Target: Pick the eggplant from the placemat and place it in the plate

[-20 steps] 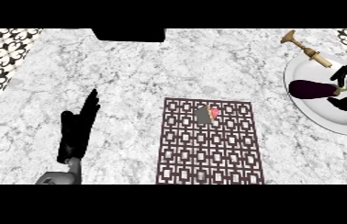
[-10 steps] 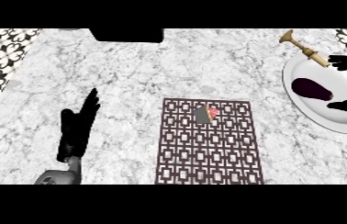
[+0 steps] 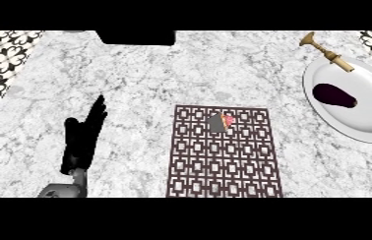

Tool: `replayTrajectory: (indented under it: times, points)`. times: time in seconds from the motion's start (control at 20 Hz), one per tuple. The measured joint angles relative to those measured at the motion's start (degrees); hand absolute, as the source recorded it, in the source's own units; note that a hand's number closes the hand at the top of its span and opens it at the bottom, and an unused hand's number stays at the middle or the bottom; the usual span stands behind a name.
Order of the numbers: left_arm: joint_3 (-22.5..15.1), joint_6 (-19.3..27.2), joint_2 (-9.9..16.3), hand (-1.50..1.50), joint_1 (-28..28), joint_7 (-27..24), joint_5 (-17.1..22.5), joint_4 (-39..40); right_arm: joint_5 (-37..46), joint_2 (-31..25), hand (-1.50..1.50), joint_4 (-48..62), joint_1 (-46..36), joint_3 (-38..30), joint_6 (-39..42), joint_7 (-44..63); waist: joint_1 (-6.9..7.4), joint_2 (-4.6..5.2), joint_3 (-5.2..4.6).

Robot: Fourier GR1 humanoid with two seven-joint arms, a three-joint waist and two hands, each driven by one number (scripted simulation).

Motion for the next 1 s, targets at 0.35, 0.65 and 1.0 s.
replayTrajectory:
  times: [0.35,0.65,1.0]
  points:
    - [0.10,0.14,-0.15,0.00,-0.45,1.27,-0.07,-1.04,-1.99,-1.01,-1.50,-0.69,3.82,-0.94,2.51,-1.32,0.15,0.10,0.07]
    - [0.20,-0.17,-0.44,0.00,-0.90,0.30,-0.16,0.35,-2.66,0.66,-1.50,-2.12,4.99,-0.56,1.45,-2.56,0.32,0.14,0.06]
    - [0.63,-0.81,-0.14,0.00,-0.25,-0.25,-0.03,0.38,-2.43,1.67,-1.50,-2.48,6.81,0.45,-1.49,-3.47,0.46,0.12,0.04]
